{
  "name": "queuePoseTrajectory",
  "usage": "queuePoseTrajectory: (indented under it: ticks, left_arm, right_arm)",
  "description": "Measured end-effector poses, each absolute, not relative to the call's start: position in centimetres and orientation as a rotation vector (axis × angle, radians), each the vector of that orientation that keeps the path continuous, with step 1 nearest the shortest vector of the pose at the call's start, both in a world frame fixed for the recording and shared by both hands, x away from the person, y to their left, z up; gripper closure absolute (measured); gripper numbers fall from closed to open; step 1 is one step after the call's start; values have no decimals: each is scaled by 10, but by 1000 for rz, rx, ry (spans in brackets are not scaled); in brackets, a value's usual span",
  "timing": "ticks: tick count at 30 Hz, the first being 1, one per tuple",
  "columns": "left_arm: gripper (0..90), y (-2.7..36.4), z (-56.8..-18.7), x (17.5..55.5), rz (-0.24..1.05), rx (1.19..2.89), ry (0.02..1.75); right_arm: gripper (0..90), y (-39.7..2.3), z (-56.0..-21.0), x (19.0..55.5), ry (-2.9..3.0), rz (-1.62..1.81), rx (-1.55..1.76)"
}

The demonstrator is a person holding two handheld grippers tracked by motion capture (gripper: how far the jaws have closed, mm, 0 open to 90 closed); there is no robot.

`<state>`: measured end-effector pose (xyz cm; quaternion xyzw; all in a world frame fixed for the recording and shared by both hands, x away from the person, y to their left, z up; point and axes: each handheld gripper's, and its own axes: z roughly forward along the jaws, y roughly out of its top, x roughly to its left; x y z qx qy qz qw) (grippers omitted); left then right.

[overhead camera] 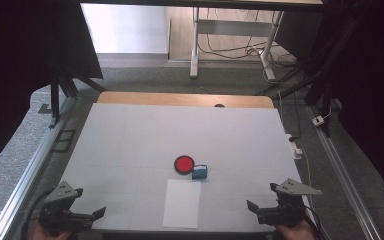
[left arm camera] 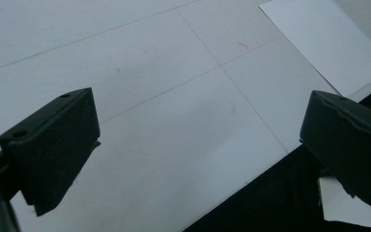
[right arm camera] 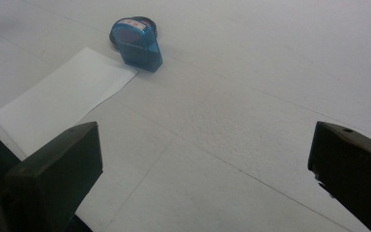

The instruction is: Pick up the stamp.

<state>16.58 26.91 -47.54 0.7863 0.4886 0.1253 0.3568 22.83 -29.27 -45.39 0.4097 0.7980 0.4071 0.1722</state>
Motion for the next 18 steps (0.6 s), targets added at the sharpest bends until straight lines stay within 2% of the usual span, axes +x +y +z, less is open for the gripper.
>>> queuePoseTrajectory:
  ticks: [18]
  left_arm:
    - [0,264,-476,165,330,2076,1248]
  right_arm:
    - [0,-288,-454,228,2320,1150,1097]
